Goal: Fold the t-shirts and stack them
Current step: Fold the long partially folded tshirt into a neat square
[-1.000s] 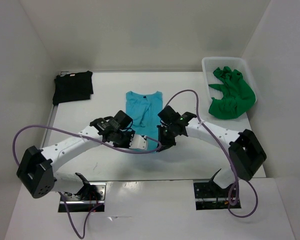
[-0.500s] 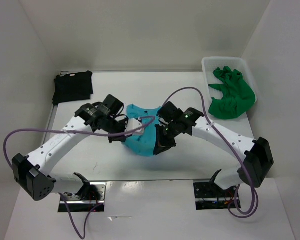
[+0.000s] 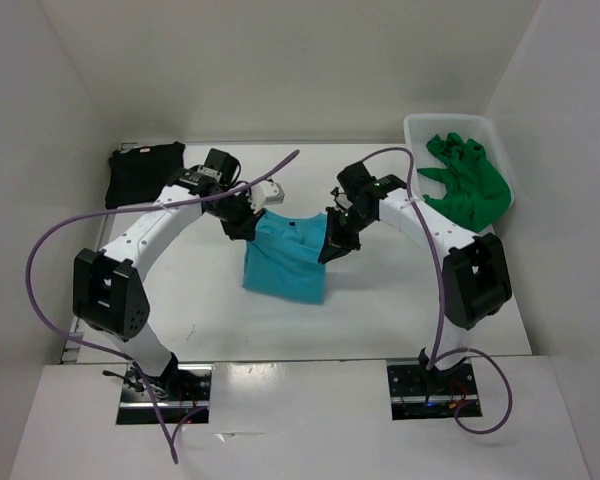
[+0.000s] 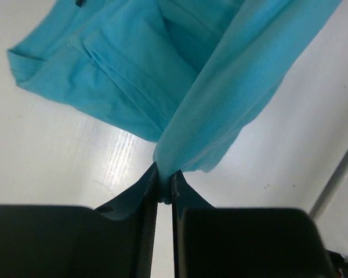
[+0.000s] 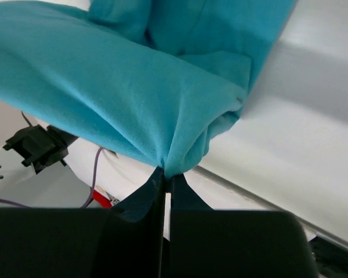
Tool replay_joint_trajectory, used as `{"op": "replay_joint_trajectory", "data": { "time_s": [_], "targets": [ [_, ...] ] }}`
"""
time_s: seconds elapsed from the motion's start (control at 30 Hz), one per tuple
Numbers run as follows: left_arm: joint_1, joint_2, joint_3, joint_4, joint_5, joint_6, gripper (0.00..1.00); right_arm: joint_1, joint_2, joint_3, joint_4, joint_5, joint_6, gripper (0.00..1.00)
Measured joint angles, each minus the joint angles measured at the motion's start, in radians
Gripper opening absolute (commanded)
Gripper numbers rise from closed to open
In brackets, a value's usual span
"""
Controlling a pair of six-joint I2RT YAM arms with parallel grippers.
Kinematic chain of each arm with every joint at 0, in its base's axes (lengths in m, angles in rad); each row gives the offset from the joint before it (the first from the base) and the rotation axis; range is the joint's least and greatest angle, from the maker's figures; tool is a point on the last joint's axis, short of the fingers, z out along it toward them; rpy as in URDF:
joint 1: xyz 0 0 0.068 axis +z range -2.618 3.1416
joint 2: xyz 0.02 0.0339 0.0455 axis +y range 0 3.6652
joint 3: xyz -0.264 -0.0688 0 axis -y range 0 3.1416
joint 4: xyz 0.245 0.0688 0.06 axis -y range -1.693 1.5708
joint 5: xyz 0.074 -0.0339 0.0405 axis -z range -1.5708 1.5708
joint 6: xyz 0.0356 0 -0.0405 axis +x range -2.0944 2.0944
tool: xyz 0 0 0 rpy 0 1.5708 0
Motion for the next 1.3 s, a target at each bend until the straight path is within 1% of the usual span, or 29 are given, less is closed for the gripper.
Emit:
{"op": "replay_joint_trajectory", "data": {
  "time_s": [0.13, 0.27, 0.37, 0.57, 0.73, 0.77, 0.8, 0.87, 0.97, 1.0, 1.03, 1.1, 1.13, 1.17, 1.23, 1.3],
  "targets": [
    [0.001, 0.076, 0.061, 0.045, -0.004, -0.018, 0.00, -0.026, 0.066, 0.006, 0.009, -0.029, -0.039, 0.00],
    [0.034, 0.236, 0.174, 0.061, 0.021, -0.059, 0.00, -0.053, 0.103, 0.006, 0.046, -0.055, -0.052, 0.00],
    [0.066, 0.323, 0.208, 0.066, 0.043, -0.097, 0.00, -0.090, 0.131, 0.023, 0.088, -0.073, -0.052, 0.00],
    [0.081, 0.351, 0.219, 0.079, 0.050, -0.132, 0.04, -0.143, 0.209, 0.064, 0.141, -0.093, -0.049, 0.00],
    [0.081, 0.365, 0.263, 0.117, 0.050, -0.161, 0.11, -0.164, 0.293, 0.088, 0.173, -0.121, -0.048, 0.00],
    [0.081, 0.371, 0.269, 0.126, 0.048, -0.170, 0.13, -0.169, 0.314, 0.099, 0.179, -0.126, -0.048, 0.00],
    [0.081, 0.381, 0.274, 0.133, 0.046, -0.174, 0.20, -0.174, 0.333, 0.112, 0.184, -0.131, -0.048, 0.02],
    [0.081, 0.406, 0.285, 0.145, 0.040, -0.179, 0.27, -0.187, 0.369, 0.146, 0.193, -0.131, -0.049, 0.07],
    [0.081, 0.462, 0.306, 0.166, 0.031, -0.184, 0.35, -0.217, 0.408, 0.202, 0.208, -0.124, -0.048, 0.16],
    [0.082, 0.480, 0.312, 0.171, 0.026, -0.188, 0.37, -0.229, 0.420, 0.225, 0.213, -0.121, -0.050, 0.21],
    [0.082, 0.499, 0.321, 0.177, 0.022, -0.197, 0.45, -0.240, 0.433, 0.250, 0.219, -0.115, -0.050, 0.21],
    [0.083, 0.529, 0.335, 0.197, 0.012, -0.208, 0.47, -0.257, 0.460, 0.307, 0.230, -0.094, -0.055, 0.27],
    [0.084, 0.543, 0.344, 0.207, 0.005, -0.218, 0.47, -0.263, 0.471, 0.328, 0.237, -0.082, -0.056, 0.39],
    [0.085, 0.554, 0.354, 0.216, -0.001, -0.227, 0.47, -0.269, 0.477, 0.347, 0.246, -0.069, -0.057, 0.44],
    [0.089, 0.574, 0.379, 0.231, -0.009, -0.239, 0.51, -0.276, 0.480, 0.371, 0.261, -0.050, -0.065, 0.53],
    [0.093, 0.586, 0.404, 0.246, -0.024, -0.262, 0.51, -0.275, 0.480, 0.391, 0.269, -0.039, -0.073, 0.53]
  ]
}}
